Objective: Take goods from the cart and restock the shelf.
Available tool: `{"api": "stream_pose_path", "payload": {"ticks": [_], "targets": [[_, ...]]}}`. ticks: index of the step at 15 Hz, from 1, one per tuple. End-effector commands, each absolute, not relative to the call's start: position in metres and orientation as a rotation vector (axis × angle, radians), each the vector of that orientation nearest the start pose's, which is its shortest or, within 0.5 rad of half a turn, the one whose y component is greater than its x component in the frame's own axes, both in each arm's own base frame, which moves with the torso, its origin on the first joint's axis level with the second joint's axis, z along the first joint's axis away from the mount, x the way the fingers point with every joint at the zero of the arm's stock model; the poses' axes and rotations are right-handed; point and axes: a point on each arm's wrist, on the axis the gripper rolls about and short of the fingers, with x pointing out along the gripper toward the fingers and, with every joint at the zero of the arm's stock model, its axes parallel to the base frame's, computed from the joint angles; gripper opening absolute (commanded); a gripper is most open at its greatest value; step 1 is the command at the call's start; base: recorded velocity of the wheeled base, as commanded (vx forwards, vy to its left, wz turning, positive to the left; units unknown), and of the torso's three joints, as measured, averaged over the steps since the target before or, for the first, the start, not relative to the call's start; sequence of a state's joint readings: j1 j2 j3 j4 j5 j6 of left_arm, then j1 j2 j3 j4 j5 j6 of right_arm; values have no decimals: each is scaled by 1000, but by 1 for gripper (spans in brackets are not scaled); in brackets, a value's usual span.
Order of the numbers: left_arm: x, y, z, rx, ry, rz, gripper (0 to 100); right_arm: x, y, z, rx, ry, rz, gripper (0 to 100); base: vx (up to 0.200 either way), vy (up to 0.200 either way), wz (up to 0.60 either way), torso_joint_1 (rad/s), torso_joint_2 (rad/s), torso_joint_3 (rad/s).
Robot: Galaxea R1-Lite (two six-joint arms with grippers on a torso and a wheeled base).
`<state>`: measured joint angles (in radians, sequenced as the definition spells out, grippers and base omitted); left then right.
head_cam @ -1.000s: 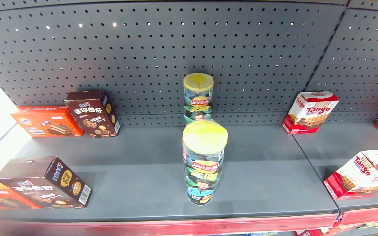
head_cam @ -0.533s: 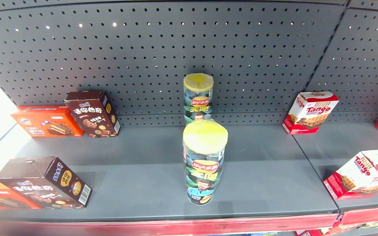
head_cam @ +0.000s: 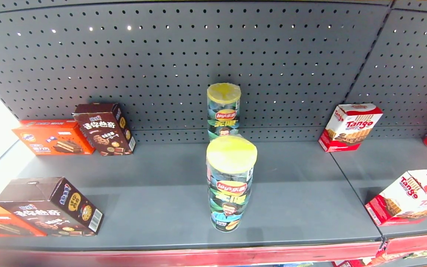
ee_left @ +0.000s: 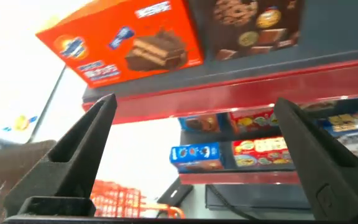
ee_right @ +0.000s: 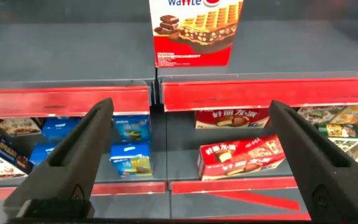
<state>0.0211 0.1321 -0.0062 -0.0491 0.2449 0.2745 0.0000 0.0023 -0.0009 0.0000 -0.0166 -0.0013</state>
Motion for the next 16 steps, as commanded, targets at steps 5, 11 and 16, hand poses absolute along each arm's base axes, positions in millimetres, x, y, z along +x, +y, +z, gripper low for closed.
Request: {"api": "stream_pose_path", "payload": {"ticks": [5,11,16], "targets": [[-17,-5,76,37,121,72,100,-23,0,75,-2,0,-17,100,0,0,0,0,0,0],[-23,0,75,104,1,-18,100,-23,0,75,-2,0,-17,100,0,0,0,0,0,0],[-23,0,76,9,-2,-11,100,-23,0,75,-2,0,-17,100,0,0,0,0,0,0]]}}
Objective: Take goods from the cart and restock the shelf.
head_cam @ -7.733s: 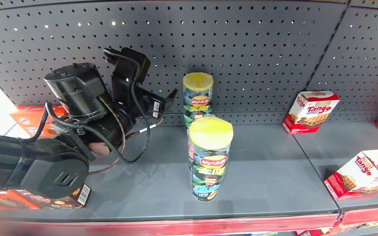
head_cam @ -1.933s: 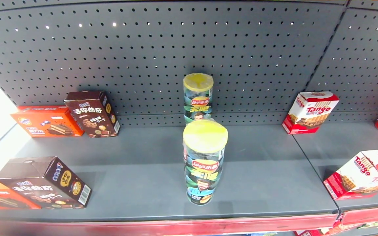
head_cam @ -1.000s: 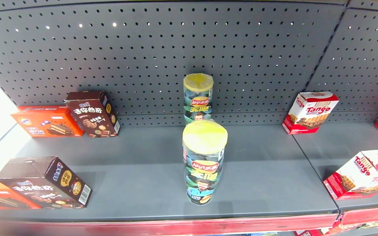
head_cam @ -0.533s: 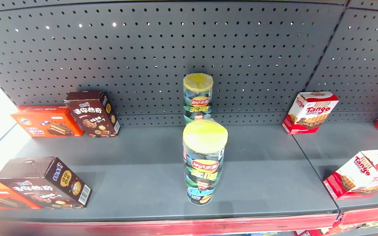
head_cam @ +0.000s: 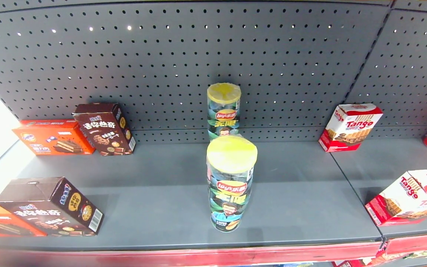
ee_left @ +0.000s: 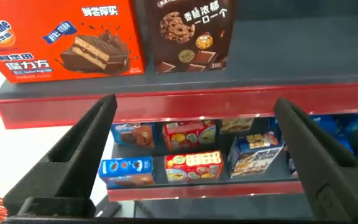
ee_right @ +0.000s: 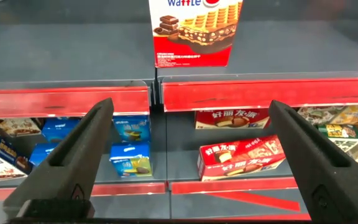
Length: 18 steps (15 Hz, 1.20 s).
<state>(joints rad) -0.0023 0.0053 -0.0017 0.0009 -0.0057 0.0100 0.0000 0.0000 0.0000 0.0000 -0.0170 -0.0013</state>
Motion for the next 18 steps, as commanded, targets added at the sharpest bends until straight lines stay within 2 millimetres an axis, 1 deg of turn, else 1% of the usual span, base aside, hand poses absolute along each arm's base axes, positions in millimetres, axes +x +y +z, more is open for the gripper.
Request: {"api": "stream_pose_path", "payload": {"ticks": [1,18], "targets": [[-23,0,76,8,-2,-8,100,-23,0,75,-2,0,-17,100,0,0,0,0,0,0],[-23,0,76,6,-2,-6,100,-23,0,75,-2,0,-17,100,0,0,0,0,0,0]]}}
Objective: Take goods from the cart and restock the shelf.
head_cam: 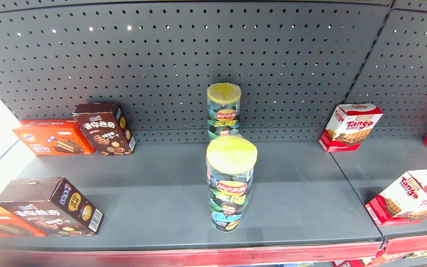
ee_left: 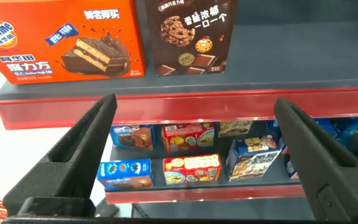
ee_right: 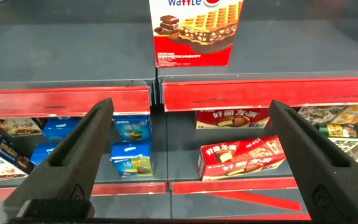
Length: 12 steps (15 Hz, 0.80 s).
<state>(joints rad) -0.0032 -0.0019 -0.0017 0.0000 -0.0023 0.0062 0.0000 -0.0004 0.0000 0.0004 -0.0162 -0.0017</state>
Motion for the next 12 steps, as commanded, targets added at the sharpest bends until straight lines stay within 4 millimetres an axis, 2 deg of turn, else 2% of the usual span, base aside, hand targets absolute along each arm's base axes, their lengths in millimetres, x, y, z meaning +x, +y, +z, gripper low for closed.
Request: {"api": "stream_pose_path", "payload": {"ticks": [1,3,4,12], "targets": [[-23,0,76,6,-2,-6,100,-23,0,75,-3,0,-17,100,0,0,0,0,0,0],[-23,0,76,8,-2,-8,100,-23,0,75,-2,2,-18,100,0,0,0,0,0,0],[-23,0,76,6,-2,-8,100,-23,0,75,0,0,-20,100,0,0,600,-2,2,2],[-23,0,76,11,-2,-14,100,-23,0,75,2,2,-20,100,0,0,0,0,0,0]]}}
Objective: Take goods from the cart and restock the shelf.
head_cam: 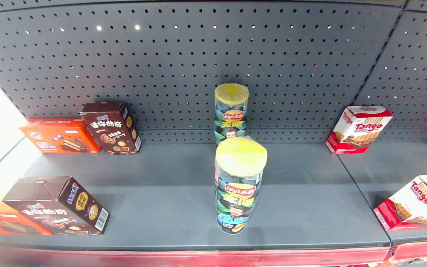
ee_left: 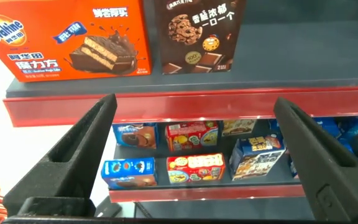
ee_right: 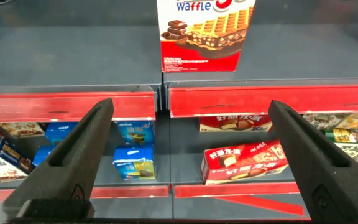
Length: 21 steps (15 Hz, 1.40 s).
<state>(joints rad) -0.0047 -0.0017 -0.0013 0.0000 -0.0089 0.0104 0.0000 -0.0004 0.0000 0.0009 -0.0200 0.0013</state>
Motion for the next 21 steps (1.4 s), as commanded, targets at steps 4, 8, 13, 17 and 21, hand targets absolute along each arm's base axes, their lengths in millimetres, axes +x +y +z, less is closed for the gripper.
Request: {"api": "stream_pose_path", "payload": {"ticks": [4,8,13,17,21], "targets": [[-23,0,76,8,-2,-11,100,-23,0,75,2,0,-20,100,0,0,0,0,0,0],[-23,0,76,9,-2,-12,100,-23,0,75,2,2,-20,100,0,0,0,0,0,0],[-23,0,76,6,-2,-8,100,-23,0,75,2,0,-20,100,-40,0,0,0,1,0],[-23,0,76,6,-2,-8,100,-23,0,75,-3,0,-18,100,0,0,0,0,0,0],[-23,0,76,6,-2,-8,100,-23,0,75,0,0,-20,100,0,0,0,0,0,0]]}}
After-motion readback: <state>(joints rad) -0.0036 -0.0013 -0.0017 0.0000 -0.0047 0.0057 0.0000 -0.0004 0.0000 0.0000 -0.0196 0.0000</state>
